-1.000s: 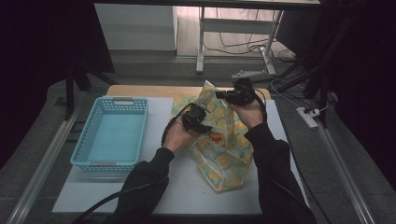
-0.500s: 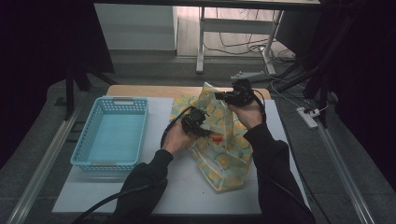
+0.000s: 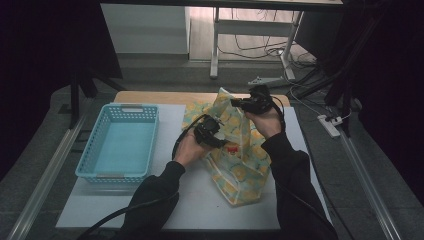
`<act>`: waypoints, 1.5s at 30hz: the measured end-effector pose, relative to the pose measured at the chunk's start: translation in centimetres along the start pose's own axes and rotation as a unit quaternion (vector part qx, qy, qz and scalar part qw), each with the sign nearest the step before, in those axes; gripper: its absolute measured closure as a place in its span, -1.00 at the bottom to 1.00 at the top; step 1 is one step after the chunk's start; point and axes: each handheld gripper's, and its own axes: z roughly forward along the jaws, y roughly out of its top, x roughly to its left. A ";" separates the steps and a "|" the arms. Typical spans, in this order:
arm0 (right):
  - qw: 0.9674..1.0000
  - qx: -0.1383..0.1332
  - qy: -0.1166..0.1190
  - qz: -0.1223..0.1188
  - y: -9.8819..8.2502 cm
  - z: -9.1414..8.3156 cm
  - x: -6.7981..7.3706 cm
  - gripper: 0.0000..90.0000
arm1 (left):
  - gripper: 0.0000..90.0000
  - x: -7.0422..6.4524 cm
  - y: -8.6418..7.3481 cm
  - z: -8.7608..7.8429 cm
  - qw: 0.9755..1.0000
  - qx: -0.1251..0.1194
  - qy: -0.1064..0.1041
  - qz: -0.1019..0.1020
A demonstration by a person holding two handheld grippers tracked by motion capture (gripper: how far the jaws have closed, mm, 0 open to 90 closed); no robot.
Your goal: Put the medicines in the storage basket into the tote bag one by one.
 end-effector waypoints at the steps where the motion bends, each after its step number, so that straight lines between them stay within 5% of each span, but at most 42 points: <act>1: 1.000 0.000 0.000 0.000 0.0 0.0 0.0 1.00 | -0.14 0.0 0.0 -0.1 1.000 -0.002 -0.004 0.000; 8: 1.000 -0.002 0.001 -0.002 0.1 -0.1 0.1 1.00 | -0.40 -0.8 -0.2 -1.2 1.000 -0.006 -0.017 0.017; 13: 1.000 -0.002 0.000 -0.001 0.1 0.0 0.2 1.00 | -0.51 -1.0 -0.3 -2.4 0.998 -0.032 -0.051 0.008; 23: 1.000 -0.002 0.000 0.000 -0.1 0.0 0.1 1.00 | -0.69 -2.1 0.0 -5.0 0.995 -0.061 -0.071 0.025; 45: 1.000 -0.006 0.000 -0.003 -0.1 -0.6 0.2 1.00 | -0.99 -2.2 -2.8 -8.8 0.994 -0.095 -0.051 0.009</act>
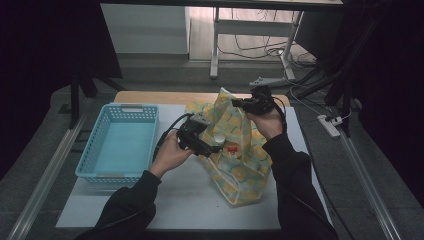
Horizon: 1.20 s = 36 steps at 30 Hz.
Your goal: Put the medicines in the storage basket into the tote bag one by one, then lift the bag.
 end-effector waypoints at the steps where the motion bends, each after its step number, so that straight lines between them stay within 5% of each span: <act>1: 1.000 0.000 0.001 0.000 0.0 0.0 0.1 1.00 | -0.99 0.0 -0.2 -0.1 1.000 0.001 0.003 0.000; 16: 1.000 -0.002 0.009 -0.010 0.1 0.0 0.8 1.00 | -0.98 -1.5 -2.5 -0.2 1.000 0.017 0.005 -0.008; 25: 1.000 -0.002 0.013 -0.011 -0.1 0.0 1.1 1.00 | -0.98 -2.3 -3.6 1.4 0.999 0.031 0.005 -0.013; 30: 1.000 -0.003 0.014 -0.013 -0.1 -0.1 1.2 1.00 | -1.00 -2.5 -4.2 2.7 0.999 0.035 -0.012 -0.013; 36: 1.000 -0.003 0.016 -0.013 -0.2 -0.1 1.2 1.00 | -0.98 -3.0 -5.0 4.9 0.998 0.054 -0.016 0.002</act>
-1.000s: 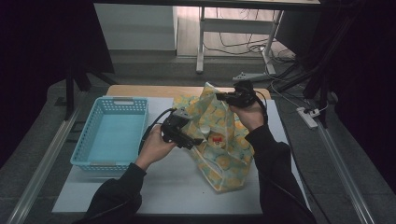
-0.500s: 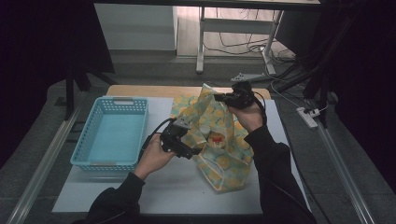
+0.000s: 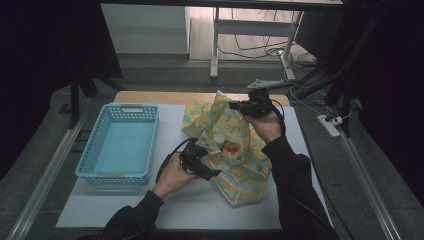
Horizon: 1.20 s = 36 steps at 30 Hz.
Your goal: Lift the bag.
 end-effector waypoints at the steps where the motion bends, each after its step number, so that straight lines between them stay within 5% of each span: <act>1: 1.000 0.000 0.000 0.000 0.0 0.0 0.0 1.00 | -0.97 -0.1 -0.1 0.4 1.000 0.000 -0.008 -0.005; 8: 1.000 0.000 0.001 0.000 -0.1 0.0 0.0 1.00 | -0.73 -0.5 0.0 2.0 1.000 0.020 -0.010 0.010; 16: 1.000 0.000 0.003 -0.002 -0.1 0.1 0.2 1.00 | -0.50 0.4 0.9 3.5 0.996 0.046 0.073 -0.008; 20: 1.000 0.001 0.003 -0.002 -0.1 0.1 0.2 1.00 | -0.26 0.7 1.1 4.2 0.995 0.052 0.089 -0.014; 26: 1.000 0.001 0.003 0.000 -0.3 0.1 0.1 1.00 | 0.15 0.9 1.6 4.5 0.995 0.049 0.078 -0.031; 33: 1.000 0.001 0.002 0.003 -0.5 0.0 -0.1 1.00 | 0.85 1.2 1.6 4.3 0.996 0.052 0.068 -0.030; 36: 1.000 0.002 0.002 0.003 -0.6 -0.1 -0.1 1.00 | 0.98 1.3 1.6 4.3 0.996 0.052 0.065 -0.032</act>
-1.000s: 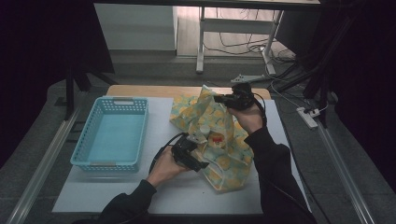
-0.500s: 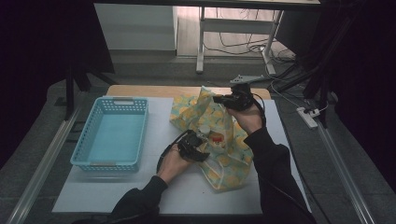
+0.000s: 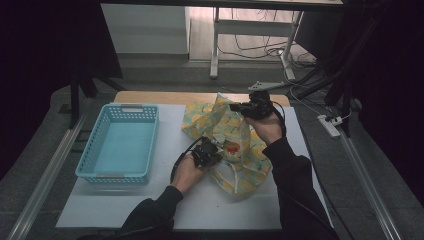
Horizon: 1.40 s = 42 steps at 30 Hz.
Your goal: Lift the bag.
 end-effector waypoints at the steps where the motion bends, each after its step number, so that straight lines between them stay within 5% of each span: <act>1: 1.000 0.000 0.000 0.001 0.0 0.0 0.0 1.00 | 0.99 0.0 0.0 0.0 1.000 0.001 -0.002 0.000; 7: 1.000 0.001 0.001 0.002 -0.2 0.0 -0.1 1.00 | 0.99 0.2 0.1 -0.8 1.000 -0.004 -0.022 -0.018; 26: 1.000 0.000 0.004 0.001 -0.2 -0.4 -0.1 1.00 | 1.00 0.2 1.2 -6.5 0.995 -0.070 -0.071 -0.022; 42: 1.000 -0.009 0.001 0.000 0.4 -1.0 -0.1 1.00 | 1.00 0.9 1.3 -10.4 0.991 -0.109 -0.080 -0.024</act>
